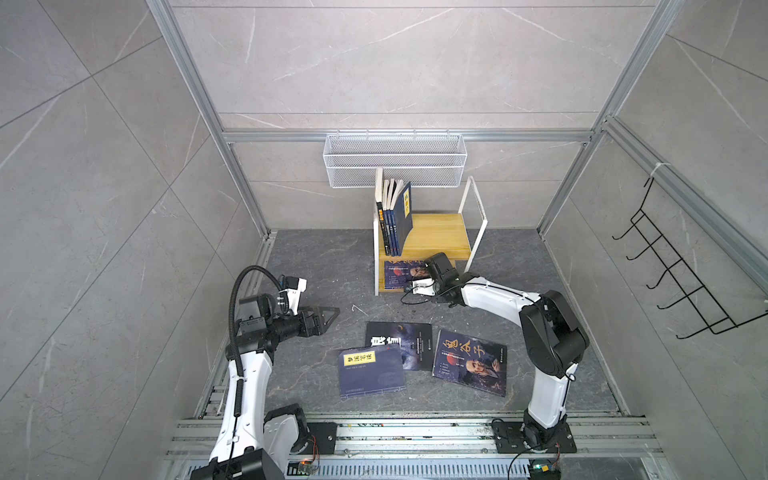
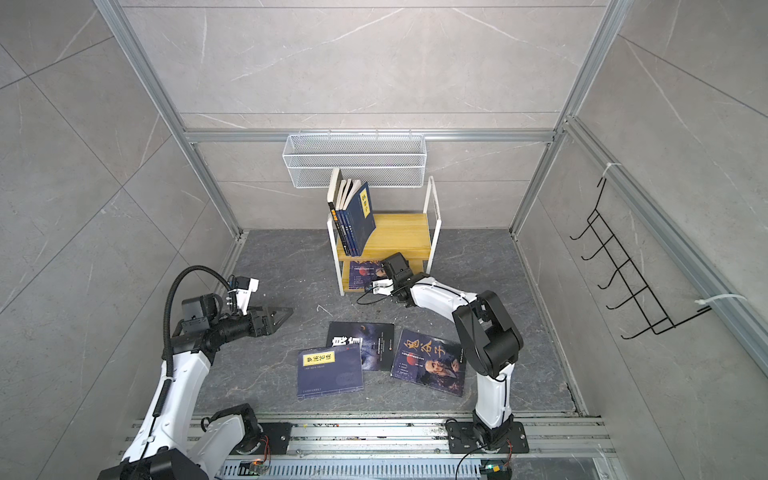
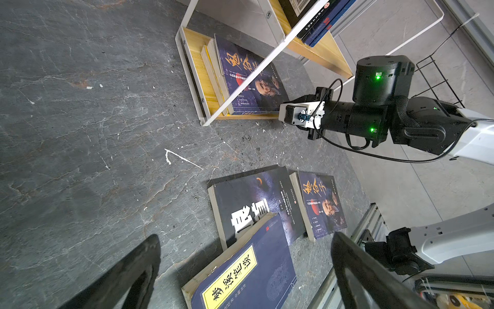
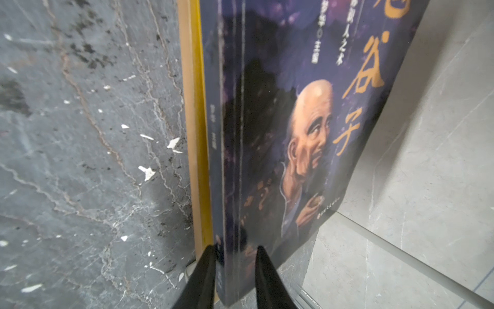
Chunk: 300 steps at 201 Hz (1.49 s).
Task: Stacking books/files
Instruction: Move the book to the bookshelf.
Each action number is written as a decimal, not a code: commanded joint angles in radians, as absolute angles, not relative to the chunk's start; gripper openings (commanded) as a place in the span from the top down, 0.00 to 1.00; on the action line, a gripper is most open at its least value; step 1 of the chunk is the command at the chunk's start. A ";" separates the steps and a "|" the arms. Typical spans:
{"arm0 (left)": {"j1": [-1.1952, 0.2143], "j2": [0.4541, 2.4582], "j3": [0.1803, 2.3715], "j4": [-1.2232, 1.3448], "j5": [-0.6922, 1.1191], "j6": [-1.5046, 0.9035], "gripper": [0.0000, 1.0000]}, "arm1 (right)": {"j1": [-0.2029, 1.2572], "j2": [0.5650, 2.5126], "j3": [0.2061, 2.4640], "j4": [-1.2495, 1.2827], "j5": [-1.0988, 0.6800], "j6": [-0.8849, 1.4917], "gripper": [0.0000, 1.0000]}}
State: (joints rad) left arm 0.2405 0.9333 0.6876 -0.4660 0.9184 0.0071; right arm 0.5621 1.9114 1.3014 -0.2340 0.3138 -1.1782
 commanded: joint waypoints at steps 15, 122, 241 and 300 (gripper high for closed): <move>0.245 0.924 0.688 -0.444 0.953 0.000 0.00 | 0.559 1.951 1.346 -0.232 0.340 -1.153 0.72; 0.245 0.936 0.698 -0.451 0.954 -0.002 0.00 | 0.596 1.917 1.387 -0.322 0.181 -1.051 0.64; 0.251 0.917 0.684 -0.431 0.953 -0.008 0.00 | 0.724 2.014 1.498 -0.282 0.108 -0.947 0.62; 0.253 0.914 0.680 -0.432 0.955 -0.005 0.00 | 0.726 2.080 1.542 -0.244 0.170 -0.955 0.66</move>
